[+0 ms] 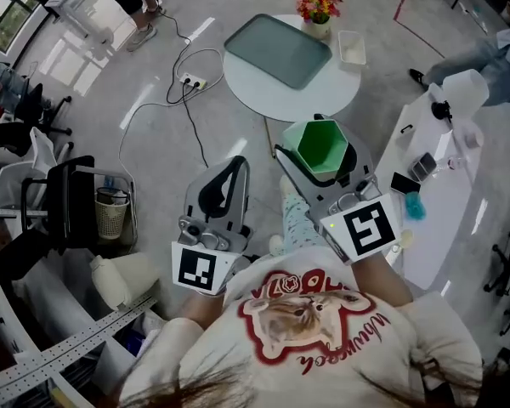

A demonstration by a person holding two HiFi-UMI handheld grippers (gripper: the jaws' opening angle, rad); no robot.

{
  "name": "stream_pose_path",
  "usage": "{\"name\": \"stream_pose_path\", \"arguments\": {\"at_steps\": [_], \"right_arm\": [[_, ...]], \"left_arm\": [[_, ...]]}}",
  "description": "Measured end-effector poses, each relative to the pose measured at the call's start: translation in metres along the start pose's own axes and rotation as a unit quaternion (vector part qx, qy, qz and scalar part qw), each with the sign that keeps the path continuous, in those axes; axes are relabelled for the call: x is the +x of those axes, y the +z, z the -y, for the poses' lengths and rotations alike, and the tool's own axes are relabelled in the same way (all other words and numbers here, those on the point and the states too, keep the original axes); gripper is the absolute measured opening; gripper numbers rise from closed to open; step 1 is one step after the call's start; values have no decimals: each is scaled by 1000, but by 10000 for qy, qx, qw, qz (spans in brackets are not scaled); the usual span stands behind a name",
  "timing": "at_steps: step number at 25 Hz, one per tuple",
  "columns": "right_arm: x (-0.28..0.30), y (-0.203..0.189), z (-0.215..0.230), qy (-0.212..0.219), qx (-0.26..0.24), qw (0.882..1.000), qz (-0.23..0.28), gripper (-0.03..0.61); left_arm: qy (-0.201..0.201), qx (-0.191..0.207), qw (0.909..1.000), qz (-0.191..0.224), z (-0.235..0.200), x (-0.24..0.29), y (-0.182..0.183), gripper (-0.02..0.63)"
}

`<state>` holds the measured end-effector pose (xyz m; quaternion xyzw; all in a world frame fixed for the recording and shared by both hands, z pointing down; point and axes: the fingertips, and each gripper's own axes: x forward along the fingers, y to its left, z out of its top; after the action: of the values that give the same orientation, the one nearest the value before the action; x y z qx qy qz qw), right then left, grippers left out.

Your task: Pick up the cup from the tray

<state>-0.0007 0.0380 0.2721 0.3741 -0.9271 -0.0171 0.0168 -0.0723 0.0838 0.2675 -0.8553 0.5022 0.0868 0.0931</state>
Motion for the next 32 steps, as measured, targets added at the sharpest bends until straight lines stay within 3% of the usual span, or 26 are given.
{"name": "stream_pose_path", "arguments": {"at_steps": [6,11,20,32], "right_arm": [[-42,9,-27,-8,30,10000,-34,304],[-58,9,-26,107,226,9997,-8,304],[-76,25,-18,272,80,9996,73,304],[-86,17,-8,201,-12,9998,73,304]], "left_arm": [[-51,0,10000,-47,28,-35,18,15],[-29,54,10000,33,46,-35,26,14],[129,50,9999,77,61,-26,31,15],[114,74,9999,29,74,-21,28,15]]}}
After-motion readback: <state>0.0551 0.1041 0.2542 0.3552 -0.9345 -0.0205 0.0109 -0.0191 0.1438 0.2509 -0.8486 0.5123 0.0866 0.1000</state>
